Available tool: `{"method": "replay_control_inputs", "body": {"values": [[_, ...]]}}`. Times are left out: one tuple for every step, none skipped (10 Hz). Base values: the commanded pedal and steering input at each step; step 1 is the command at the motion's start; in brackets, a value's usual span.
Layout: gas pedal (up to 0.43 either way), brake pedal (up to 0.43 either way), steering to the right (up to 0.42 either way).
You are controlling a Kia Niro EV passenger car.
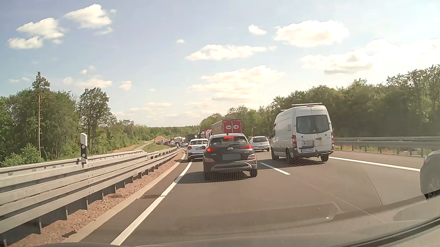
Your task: Follow the waypoints while adhering to traffic rules and regulations
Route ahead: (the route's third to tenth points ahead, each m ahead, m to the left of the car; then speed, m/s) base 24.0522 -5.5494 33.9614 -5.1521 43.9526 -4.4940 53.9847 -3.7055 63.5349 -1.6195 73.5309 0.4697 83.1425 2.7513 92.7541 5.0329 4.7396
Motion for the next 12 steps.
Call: {"method": "replay_control_inputs", "body": {"values": [[0.0, 0.0, -0.016], [0.0, 0.0, -0.016], [0.0, 0.0, -0.016], [0.0, 0.0, -0.016], [0.0, 0.0, -0.016], [0.0, 0.0, -0.016], [0.0, 0.0, -0.016], [0.0, 0.0, -0.016], [0.0, 0.0, -0.015], [0.0, 0.0, -0.015], [0.0, 0.0, -0.014], [0.0, 0.0, -0.014]]}}
